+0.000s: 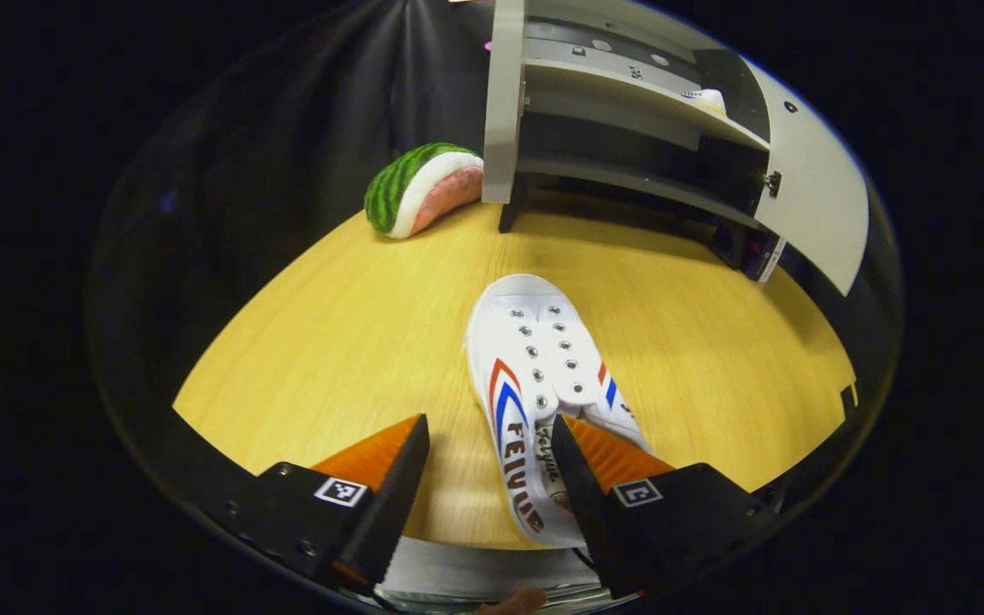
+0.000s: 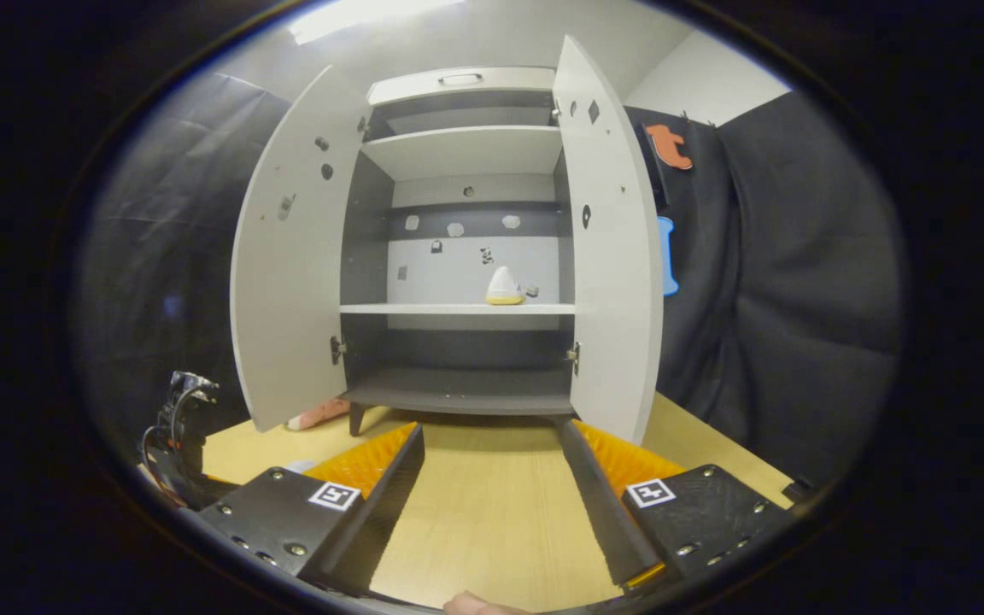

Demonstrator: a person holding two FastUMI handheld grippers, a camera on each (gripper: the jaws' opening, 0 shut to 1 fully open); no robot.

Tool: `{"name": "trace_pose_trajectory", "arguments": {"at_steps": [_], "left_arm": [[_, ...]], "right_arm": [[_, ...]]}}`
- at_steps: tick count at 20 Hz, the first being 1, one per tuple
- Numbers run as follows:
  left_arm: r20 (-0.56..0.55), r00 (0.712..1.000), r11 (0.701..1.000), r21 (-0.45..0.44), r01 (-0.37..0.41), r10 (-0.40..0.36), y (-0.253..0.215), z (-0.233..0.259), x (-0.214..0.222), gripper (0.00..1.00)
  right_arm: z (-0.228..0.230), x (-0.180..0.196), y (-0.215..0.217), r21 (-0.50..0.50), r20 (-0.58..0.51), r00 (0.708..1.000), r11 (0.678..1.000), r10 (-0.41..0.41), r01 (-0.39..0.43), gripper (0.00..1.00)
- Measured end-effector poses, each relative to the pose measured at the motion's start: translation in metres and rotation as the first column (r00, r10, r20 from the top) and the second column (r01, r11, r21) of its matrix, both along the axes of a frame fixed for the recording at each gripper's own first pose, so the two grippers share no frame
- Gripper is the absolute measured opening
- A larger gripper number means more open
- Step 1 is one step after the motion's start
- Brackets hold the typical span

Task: Grab one shoe with the right hand and put it into the shoe cabinet, grab the other shoe with the left hand and put it into the shoe cabinet; then close the right door with the right hand and the left door with the left hand.

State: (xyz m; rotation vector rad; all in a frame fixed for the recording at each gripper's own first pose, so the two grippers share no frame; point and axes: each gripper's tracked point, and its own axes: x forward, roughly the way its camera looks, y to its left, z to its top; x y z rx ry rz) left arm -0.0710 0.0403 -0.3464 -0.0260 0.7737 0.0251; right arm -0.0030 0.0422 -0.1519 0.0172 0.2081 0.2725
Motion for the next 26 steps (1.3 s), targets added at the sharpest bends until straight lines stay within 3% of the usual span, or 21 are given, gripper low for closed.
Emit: {"name": "trace_pose_trajectory", "arguments": {"at_steps": [1,2,3,4,5,7,11,15,22,26], "left_arm": [[-0.002,0.999,0.999,-0.032,0.037,-0.037,-0.01,-0.004,0.002,0.76],[0.004,1.0,1.0,-0.006,0.024,-0.024,-0.005,-0.003,0.002,0.65],[0.027,0.999,0.999,0.017,0.035,-0.036,-0.004,-0.006,0.011,0.39],[0.037,0.998,0.998,0.048,0.045,-0.047,-0.002,-0.004,0.012,0.24],[0.055,0.998,0.997,0.064,0.036,-0.04,-0.005,0.0,0.012,0.04],[0.076,0.992,0.987,0.137,0.088,-0.099,-0.014,0.008,0.01,0.01],[0.182,0.965,0.981,0.084,0.173,-0.186,-0.069,0.056,0.032,0.01],[0.308,0.925,0.975,0.064,0.212,-0.221,-0.11,0.125,0.073,0.0],[0.53,0.825,0.977,0.03,0.21,-0.194,-0.163,0.256,0.16,0.0],[0.578,0.805,0.986,-0.006,0.168,-0.134,-0.172,0.308,0.223,0.0]], "right_arm": [[-0.001,0.0,-0.001,0.001,-0.002,1.0,1.0,-0.001,0.001,0.98],[-0.002,0.001,-0.001,0.005,-0.005,1.0,1.0,-0.003,0.003,0.98],[-0.003,0.001,-0.002,0.009,-0.009,1.0,1.0,-0.002,0.002,0.98],[-0.005,0.002,-0.001,0.014,-0.014,1.0,1.0,-0.001,0.001,0.97],[-0.007,0.002,-0.002,0.014,-0.02,1.0,1.0,0.001,-0.001,0.98],[-0.009,0.003,-0.006,0.009,-0.024,1.0,1.0,-0.001,0.002,0.98],[-0.009,0.005,-0.015,0.006,-0.023,1.0,1.0,-0.01,0.01,0.98],[-0.009,0.014,-0.029,0.017,-0.028,0.999,0.999,-0.033,0.033,0.98],[0.012,0.027,-0.05,0.072,-0.003,0.997,0.995,-0.071,0.071,0.98],[0.024,0.029,-0.049,0.094,0.025,0.998,0.994,-0.054,0.052,0.97]]}}
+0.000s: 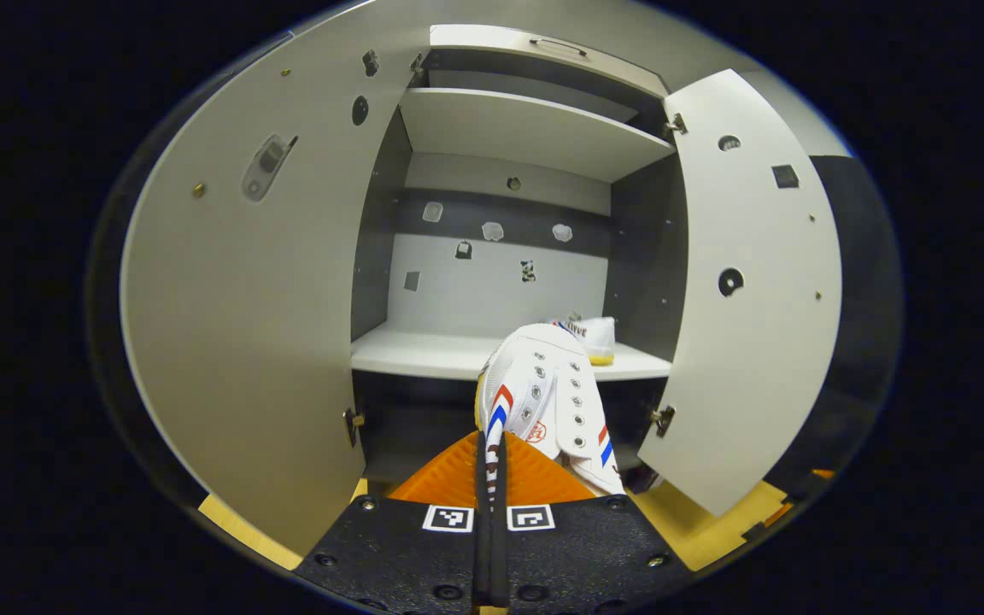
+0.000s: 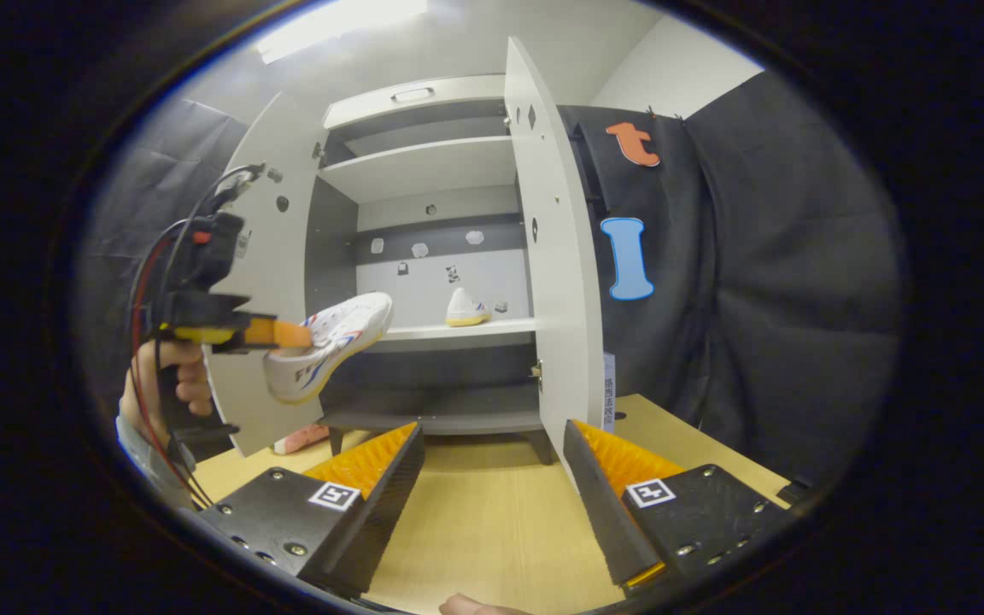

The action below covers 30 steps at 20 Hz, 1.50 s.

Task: Grab one shoe with the right hand and put it into the shoe cabinet, grab the other shoe with the left hand and put it into the shoe cabinet; then close the right door with the right hand and the left door with the left hand.

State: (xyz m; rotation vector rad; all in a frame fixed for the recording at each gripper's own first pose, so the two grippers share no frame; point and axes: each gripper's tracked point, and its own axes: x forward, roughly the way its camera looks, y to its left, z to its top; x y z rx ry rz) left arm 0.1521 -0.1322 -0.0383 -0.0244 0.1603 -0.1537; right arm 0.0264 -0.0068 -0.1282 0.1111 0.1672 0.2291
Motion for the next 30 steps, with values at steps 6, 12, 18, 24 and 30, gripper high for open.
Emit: {"name": "trace_pose_trajectory", "arguments": {"at_steps": [6,12,18,24,30], "left_arm": [[-0.046,0.994,0.994,-0.05,-0.102,0.1,-0.003,0.034,0.126,0.0],[-0.21,0.96,0.975,-0.088,-0.206,0.184,0.012,0.005,0.218,0.0],[-0.288,0.942,0.972,-0.11,-0.209,0.17,0.013,-0.014,0.234,0.0],[-0.161,0.957,0.97,0.017,-0.241,0.241,0.038,0.025,0.198,0.95],[-0.028,0.987,0.987,0.05,-0.155,0.156,0.018,0.091,0.102,0.98]], "right_arm": [[0.005,-0.002,0.004,0.035,0.012,0.999,0.999,0.035,-0.035,0.98],[0.009,-0.007,-0.003,0.028,0.018,1.0,0.999,0.02,-0.02,0.98],[0.03,-0.017,-0.015,0.003,0.055,0.998,1.0,-0.007,0.007,0.98],[0.06,-0.02,-0.072,-0.02,0.111,0.988,0.994,-0.103,0.106,0.97],[0.102,0.0,-0.141,-0.044,0.137,0.971,0.978,-0.199,0.206,0.97]]}}
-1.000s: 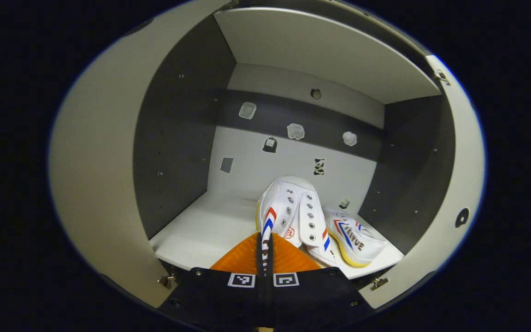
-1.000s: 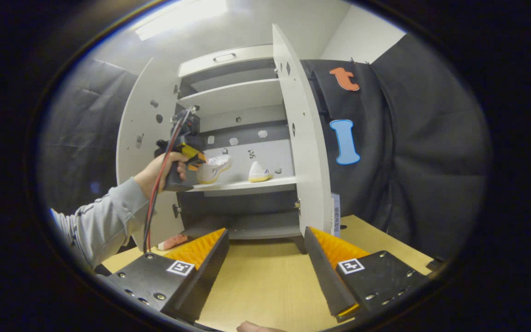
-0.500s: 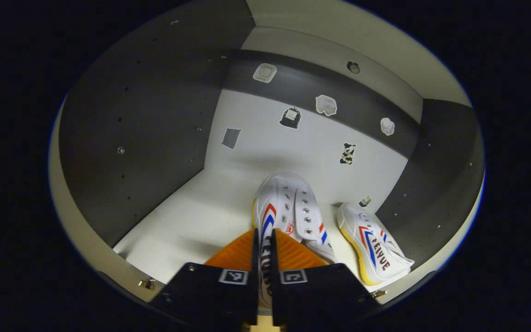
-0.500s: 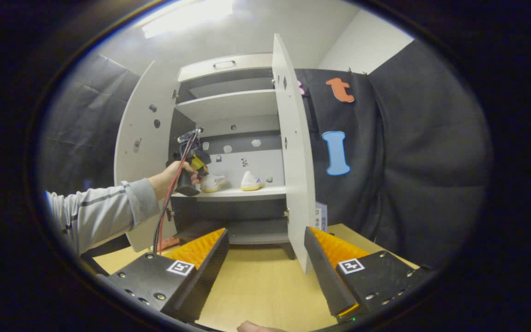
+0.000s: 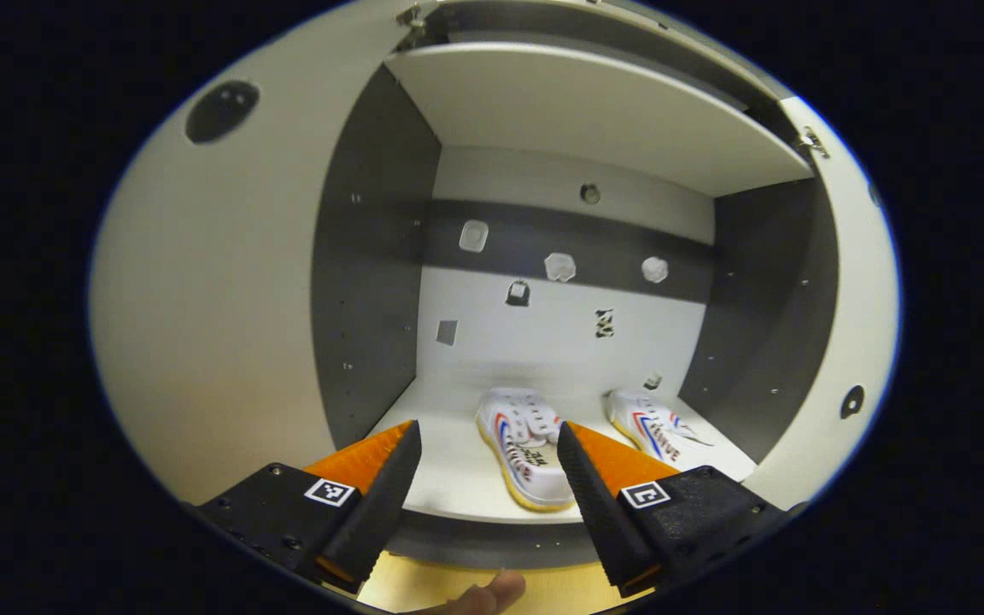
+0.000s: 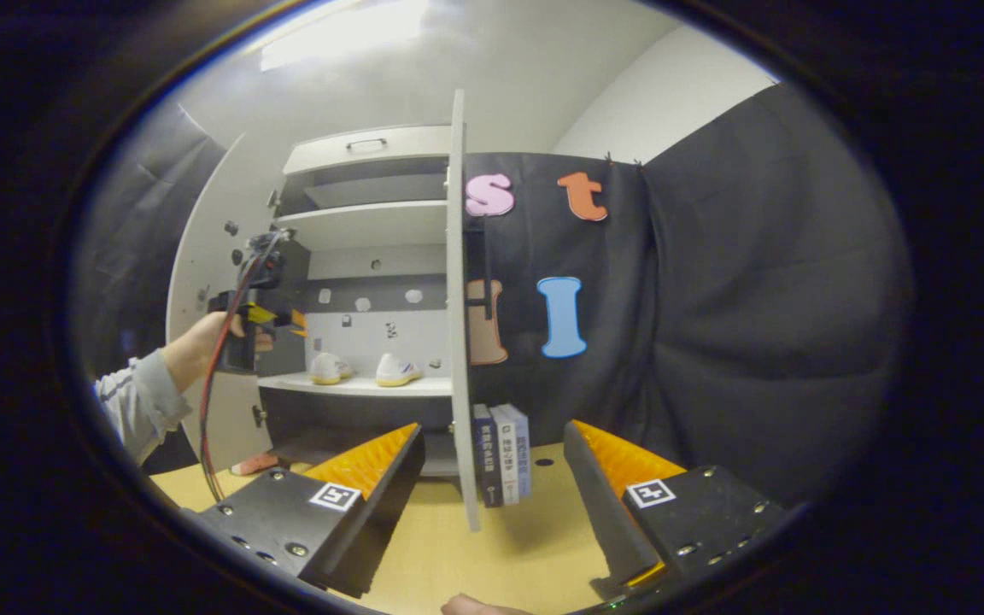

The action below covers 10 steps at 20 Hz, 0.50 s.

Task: Grab one shoe with the right hand and put it into the shoe cabinet, grab the other shoe with the left hand and put it into the shoe cabinet; then close the right door with the right hand and the left door with the left hand.

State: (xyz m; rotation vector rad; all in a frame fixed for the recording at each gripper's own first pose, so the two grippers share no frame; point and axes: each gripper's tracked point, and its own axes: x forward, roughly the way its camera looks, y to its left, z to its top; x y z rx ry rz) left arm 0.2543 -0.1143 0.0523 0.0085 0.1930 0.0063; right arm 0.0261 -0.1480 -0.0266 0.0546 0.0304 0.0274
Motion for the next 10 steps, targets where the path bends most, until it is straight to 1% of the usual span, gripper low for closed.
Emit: {"name": "trace_pose_trajectory", "arguments": {"at_steps": [2,3,4,5,9,10], "left_arm": [[0.054,0.998,0.999,0.029,0.031,-0.033,-0.005,0.021,-0.04,0.97],[0.08,0.996,0.998,0.034,0.048,-0.051,-0.006,0.031,-0.061,0.97],[0.102,0.993,0.998,0.032,0.063,-0.066,-0.007,0.037,-0.082,1.0],[0.125,0.989,0.997,0.031,0.073,-0.077,-0.005,0.043,-0.103,0.96],[0.164,0.98,0.994,0.005,0.111,-0.11,0.009,0.049,-0.18,0.96],[0.176,0.976,0.992,0.017,0.127,-0.128,0.015,0.048,-0.198,0.93]], "right_arm": [[0.02,0.013,-0.022,-0.005,0.008,0.999,0.999,-0.037,0.037,0.97],[0.027,0.021,-0.031,-0.005,0.006,0.999,0.999,-0.041,0.041,0.96],[0.034,0.028,-0.038,-0.006,0.001,0.999,0.999,-0.039,0.039,0.97],[0.04,0.038,-0.046,-0.005,-0.009,0.999,0.999,-0.038,0.038,0.97],[0.061,0.088,-0.081,0.022,-0.035,0.999,0.999,-0.025,0.026,0.96],[0.063,0.102,-0.087,0.03,-0.05,0.999,0.999,-0.014,0.015,0.97]]}}
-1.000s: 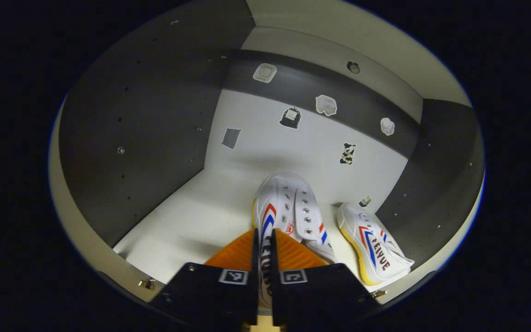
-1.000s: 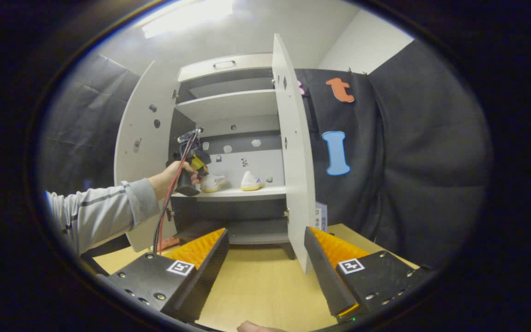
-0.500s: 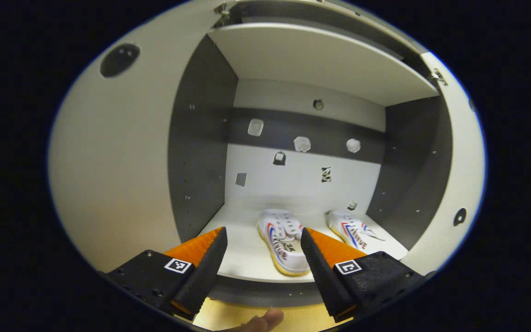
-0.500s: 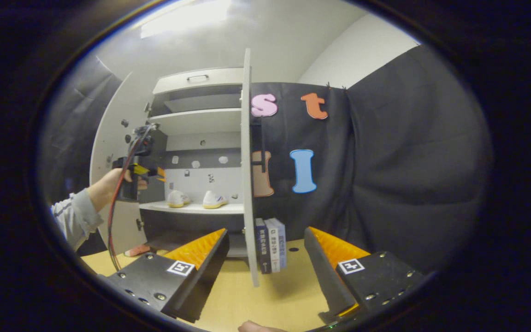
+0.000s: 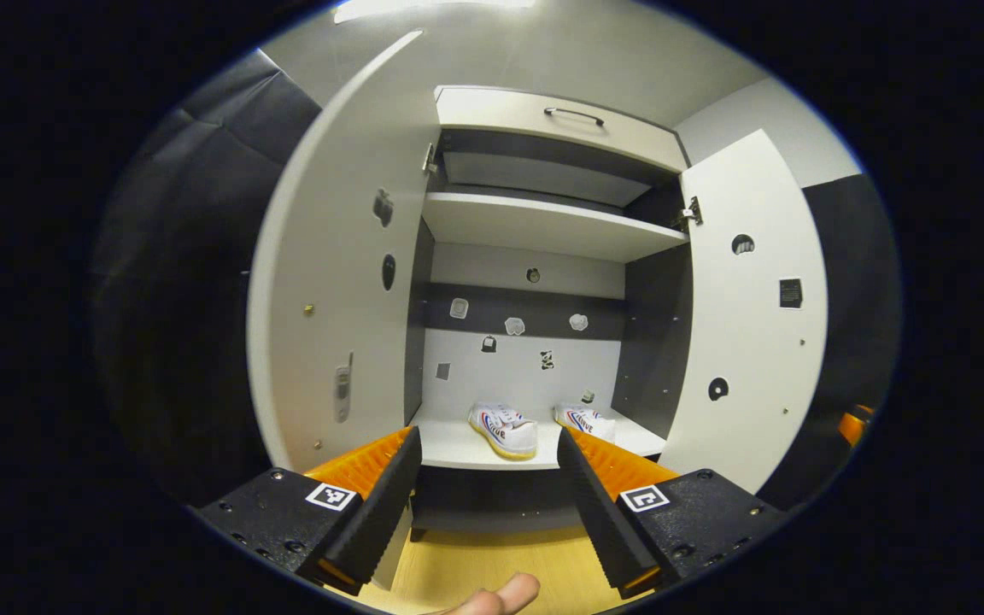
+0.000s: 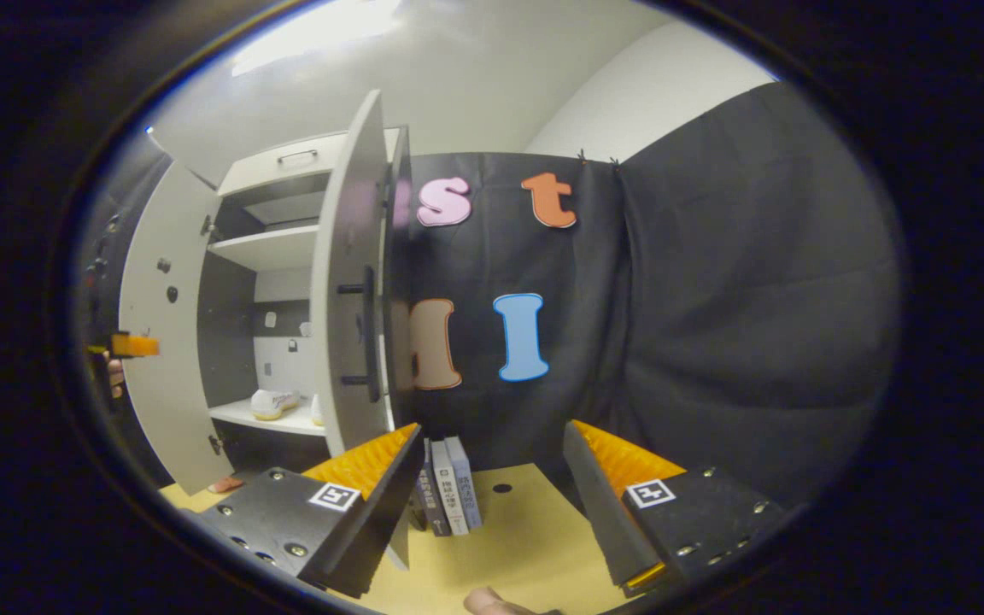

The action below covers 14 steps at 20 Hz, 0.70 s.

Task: Grab one shoe with the right hand and put it into the shoe cabinet, grab the other shoe with the left hand and put it into the shoe cabinet; then close the right door with the right hand and the left door with the left hand.

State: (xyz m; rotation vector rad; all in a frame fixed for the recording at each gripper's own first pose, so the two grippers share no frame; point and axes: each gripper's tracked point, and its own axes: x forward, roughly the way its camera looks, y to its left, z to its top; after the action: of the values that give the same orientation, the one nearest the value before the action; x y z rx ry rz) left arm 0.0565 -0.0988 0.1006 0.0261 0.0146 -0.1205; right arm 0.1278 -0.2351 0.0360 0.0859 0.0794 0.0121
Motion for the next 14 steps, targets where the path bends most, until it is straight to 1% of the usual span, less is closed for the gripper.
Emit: {"name": "trace_pose_trajectory", "arguments": {"at_steps": [1,3,4,5,6,7,8,9,10,11,12,13,14], "left_arm": [[0.012,1.0,1.0,0.001,0.004,-0.004,0.007,-0.003,-0.015,0.96],[0.004,1.0,1.0,0.008,0.025,-0.025,0.014,-0.014,-0.042,0.96],[-0.006,0.999,0.999,0.005,0.035,-0.035,0.018,-0.022,-0.056,0.93],[-0.01,0.999,0.999,0.007,0.051,-0.051,0.02,-0.027,-0.068,0.93],[0.001,0.998,0.998,0.007,0.066,-0.066,0.022,-0.029,-0.08,0.96],[0.023,0.997,0.997,0.0,0.076,-0.076,0.025,-0.03,-0.091,0.97],[0.043,0.995,0.996,0.0,0.086,-0.086,0.026,-0.03,-0.101,0.93],[0.046,0.995,0.996,0.003,0.09,-0.09,0.026,-0.033,-0.111,0.96],[0.056,0.994,0.995,0.011,0.098,-0.098,0.027,-0.035,-0.12,0.96],[0.065,0.991,0.993,0.023,0.114,-0.115,0.026,-0.033,-0.128,0.96],[0.069,0.989,0.991,0.034,0.131,-0.133,0.025,-0.033,-0.136,0.96],[0.076,0.986,0.989,0.041,0.144,-0.147,0.027,-0.031,-0.143,0.99],[0.084,0.984,0.987,0.046,0.153,-0.156,0.03,-0.028,-0.148,0.96]], "right_arm": [[0.002,0.012,-0.003,0.009,-0.007,1.0,1.0,0.023,-0.023,0.96],[0.014,0.035,-0.011,0.041,-0.001,0.998,0.997,0.063,-0.063,0.98],[0.02,0.046,-0.013,0.063,0.006,0.997,0.995,0.081,-0.081,0.98],[0.023,0.058,-0.016,0.088,0.004,0.996,0.992,0.088,-0.088,0.98],[0.024,0.068,-0.019,0.107,-0.007,0.996,0.99,0.088,-0.087,0.98],[0.025,0.077,-0.023,0.123,-0.021,0.996,0.989,0.085,-0.082,0.97],[0.027,0.084,-0.023,0.154,-0.025,0.996,0.984,0.09,-0.085,0.98],[0.026,0.096,-0.02,0.192,-0.031,0.994,0.977,0.102,-0.094,0.97],[0.024,0.101,-0.023,0.204,-0.052,0.995,0.977,0.08,-0.068,0.98],[0.022,0.108,-0.029,0.185,-0.064,0.996,0.982,0.055,-0.042,0.98],[0.021,0.112,-0.032,0.164,-0.07,0.996,0.986,0.049,-0.037,0.98],[0.02,0.117,-0.026,0.152,-0.077,0.996,0.988,0.049,-0.037,0.98],[0.02,0.12,-0.021,0.144,-0.085,0.995,0.989,0.054,-0.041,0.98]]}}
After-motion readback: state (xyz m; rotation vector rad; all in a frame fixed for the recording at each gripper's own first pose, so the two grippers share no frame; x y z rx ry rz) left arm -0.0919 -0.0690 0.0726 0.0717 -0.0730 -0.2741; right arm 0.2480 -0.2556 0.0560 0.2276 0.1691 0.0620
